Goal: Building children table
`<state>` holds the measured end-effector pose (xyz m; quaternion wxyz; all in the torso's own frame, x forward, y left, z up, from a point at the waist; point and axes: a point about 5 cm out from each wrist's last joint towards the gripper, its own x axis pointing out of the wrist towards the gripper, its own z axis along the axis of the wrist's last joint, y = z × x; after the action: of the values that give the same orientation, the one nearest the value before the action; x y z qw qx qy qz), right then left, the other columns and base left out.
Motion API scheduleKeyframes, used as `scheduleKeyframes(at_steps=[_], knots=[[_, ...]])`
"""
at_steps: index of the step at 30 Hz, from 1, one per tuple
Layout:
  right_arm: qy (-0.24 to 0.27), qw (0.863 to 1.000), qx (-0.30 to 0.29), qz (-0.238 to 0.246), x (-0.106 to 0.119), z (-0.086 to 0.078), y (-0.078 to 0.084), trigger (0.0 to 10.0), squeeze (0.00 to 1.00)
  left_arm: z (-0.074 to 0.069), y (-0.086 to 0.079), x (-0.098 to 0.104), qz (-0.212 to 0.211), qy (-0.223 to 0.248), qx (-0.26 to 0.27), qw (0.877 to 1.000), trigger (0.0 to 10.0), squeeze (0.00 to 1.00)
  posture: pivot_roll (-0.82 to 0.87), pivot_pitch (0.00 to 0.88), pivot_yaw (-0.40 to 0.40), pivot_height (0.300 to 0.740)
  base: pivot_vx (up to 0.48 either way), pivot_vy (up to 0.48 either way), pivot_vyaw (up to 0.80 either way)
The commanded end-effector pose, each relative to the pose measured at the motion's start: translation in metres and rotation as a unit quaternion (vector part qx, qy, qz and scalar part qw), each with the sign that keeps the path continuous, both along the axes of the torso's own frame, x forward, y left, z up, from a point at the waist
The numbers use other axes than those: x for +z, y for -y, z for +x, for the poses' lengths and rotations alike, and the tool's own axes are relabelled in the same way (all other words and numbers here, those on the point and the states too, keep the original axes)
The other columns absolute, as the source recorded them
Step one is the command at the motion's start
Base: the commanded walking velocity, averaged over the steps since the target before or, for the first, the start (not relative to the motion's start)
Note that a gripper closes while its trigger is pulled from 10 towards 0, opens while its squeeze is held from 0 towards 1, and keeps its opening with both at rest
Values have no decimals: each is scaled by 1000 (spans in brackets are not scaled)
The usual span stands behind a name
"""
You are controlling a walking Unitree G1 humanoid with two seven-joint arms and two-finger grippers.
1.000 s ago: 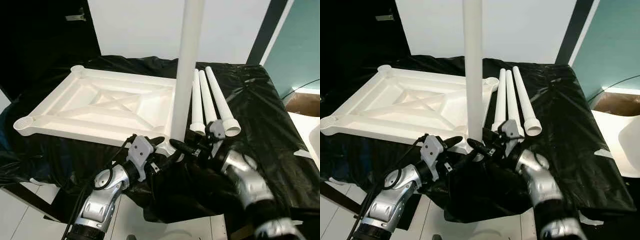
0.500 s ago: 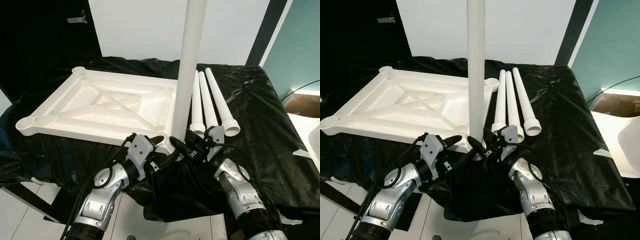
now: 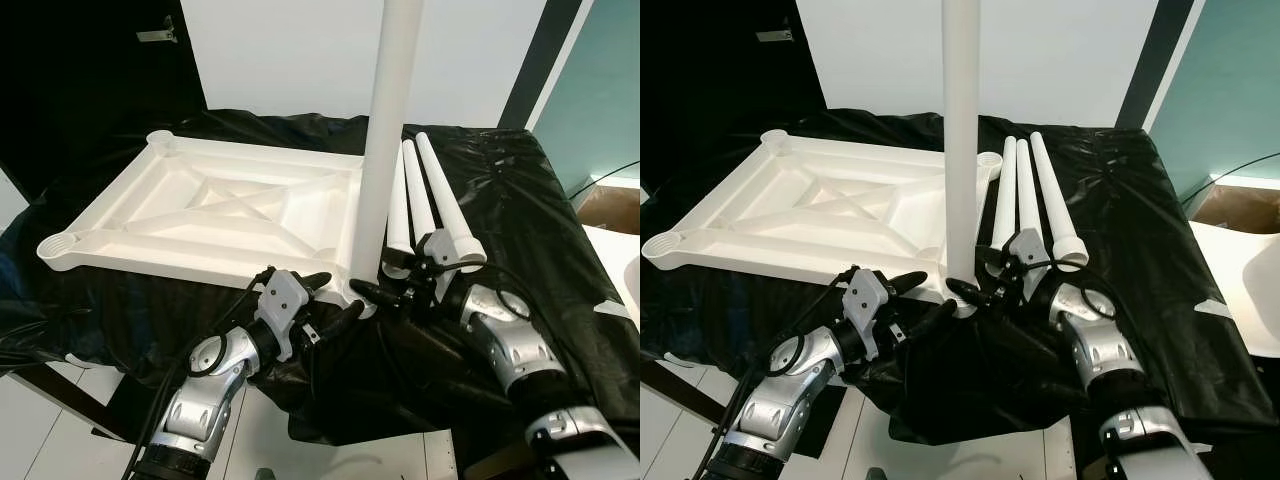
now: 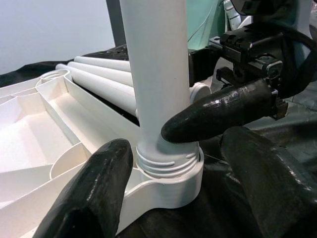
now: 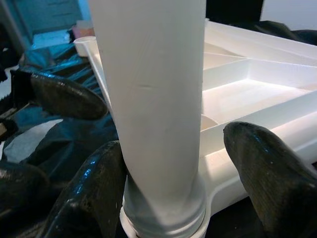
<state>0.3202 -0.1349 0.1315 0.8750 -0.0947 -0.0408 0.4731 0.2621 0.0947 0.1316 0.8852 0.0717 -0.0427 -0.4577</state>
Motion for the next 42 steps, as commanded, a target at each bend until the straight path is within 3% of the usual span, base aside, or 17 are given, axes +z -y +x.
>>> scheduleKeyframes(at_steps=[1,4,5,6,7,8,18,20,23,24,29,33,37,38,39,42], knots=[[-6,999,29,-30,-1,7,-3,10000,0,1,-1,-2,7,-5,6,1000,10000,0,136,0,4,740,0,0,0],[-9,998,43,-41,-1,11,-6,10000,0,0,-1,-2,8,-5,4,1000,10000,0,139,0,5,740,0,0,0],[-17,996,65,-57,-1,16,-15,8157,0,0,-1,-1,9,-4,3,1000,10000,0,152,0,4,740,0,0,0],[-19,996,69,-59,0,18,-17,2863,0,0,-1,-1,9,-3,3,1000,10000,0,152,0,4,740,0,0,0],[-19,996,69,-59,0,18,-17,2863,0,0,-1,-1,9,-3,3,1000,10000,0,152,0,4,740,0,0,0],[-22,995,76,-58,1,20,-18,0,0,0,-1,-1,9,-3,4,1000,10000,0,160,0,2,740,0,0,0],[-26,996,67,-50,-4,17,-11,0,0,-1,-6,-1,12,-1,12,1000,10000,0,173,0,-3,740,0,0,0],[-23,998,38,-37,-8,15,-9,0,0,-2,-7,-1,12,-1,13,1000,10000,0,175,0,-6,740,0,0,0],[24,993,-108,26,-18,8,-6,0,0,-2,-6,-2,10,-4,12,1000,10000,0,161,0,1,740,0,0,0],[33,990,-132,36,-21,5,-7,0,0,-2,-5,-2,9,-5,11,1000,10000,0,161,0,1,740,0,0,0],[12,993,-99,61,-38,-17,-34,0,0,-2,0,-3,12,-7,-6,1000,10000,0,125,0,24,740,0,0,0],[14,992,-101,76,-35,-19,-40,0,0,0,2,-1,13,-6,-10,1000,10000,0,119,0,27,740,0,0,0],[5,985,-145,92,-33,-13,-37,0,0,1,3,-1,12,-6,-13,1000,10000,0,115,0,30,740,0,0,0],[-2,982,-165,94,-33,-10,-35,3804,0,0,4,-2,11,-7,-15,1000,10000,0,116,0,30,740,0,0,0],[-5,979,-178,95,-32,-9,-34,10000,0,0,4,-2,11,-7,-15,1000,10000,0,115,0,30,740,0,0,0],[3,980,-176,88,-30,-10,-34,10000,0,0,4,-3,11,-8,-14,1000,10000,0,115,0,30,740,0,0,0]])
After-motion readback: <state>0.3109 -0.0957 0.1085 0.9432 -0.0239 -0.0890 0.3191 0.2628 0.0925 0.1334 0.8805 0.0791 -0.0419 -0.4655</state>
